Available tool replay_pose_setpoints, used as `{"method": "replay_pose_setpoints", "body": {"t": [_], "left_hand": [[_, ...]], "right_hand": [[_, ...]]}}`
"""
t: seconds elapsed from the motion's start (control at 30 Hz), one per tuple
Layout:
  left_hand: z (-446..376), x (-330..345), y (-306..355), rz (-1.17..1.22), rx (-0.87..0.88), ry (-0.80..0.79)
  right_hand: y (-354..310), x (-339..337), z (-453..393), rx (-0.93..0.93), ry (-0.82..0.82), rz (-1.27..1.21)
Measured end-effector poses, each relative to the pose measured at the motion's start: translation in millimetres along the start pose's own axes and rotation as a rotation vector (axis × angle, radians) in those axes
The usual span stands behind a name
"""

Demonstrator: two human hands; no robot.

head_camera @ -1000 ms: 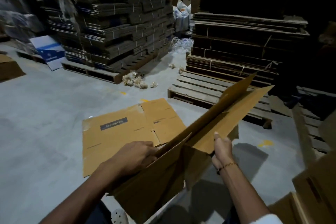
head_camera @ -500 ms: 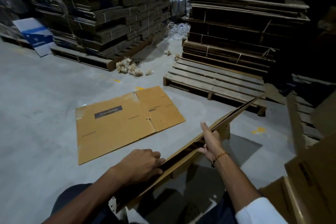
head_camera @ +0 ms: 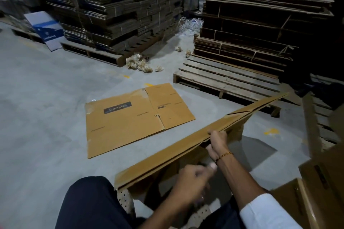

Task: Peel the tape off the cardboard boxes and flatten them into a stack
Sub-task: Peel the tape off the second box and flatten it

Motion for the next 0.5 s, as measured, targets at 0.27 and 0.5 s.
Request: {"method": "replay_pose_setpoints", "body": {"t": [0.27, 0.5], "left_hand": [[-47, -30, -30, 1.066, -0.309, 0.219], [-57, -56, -38, 1.174, -0.411, 0.484]], "right_hand": [[0, 21, 44, 0.071, 0.034, -0.082], [-8, 21, 62, 0.084, 0.045, -0.091]]}}
Point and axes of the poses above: each hand's wrist, its own z-axis away from the middle knuckle, its own x-axis out of the palm, y = z × x, the point moved 2 cm from there along -z, towards the middle knuckle, and after that the axes turned 8 degrees about -x, right-handed, at the moved point
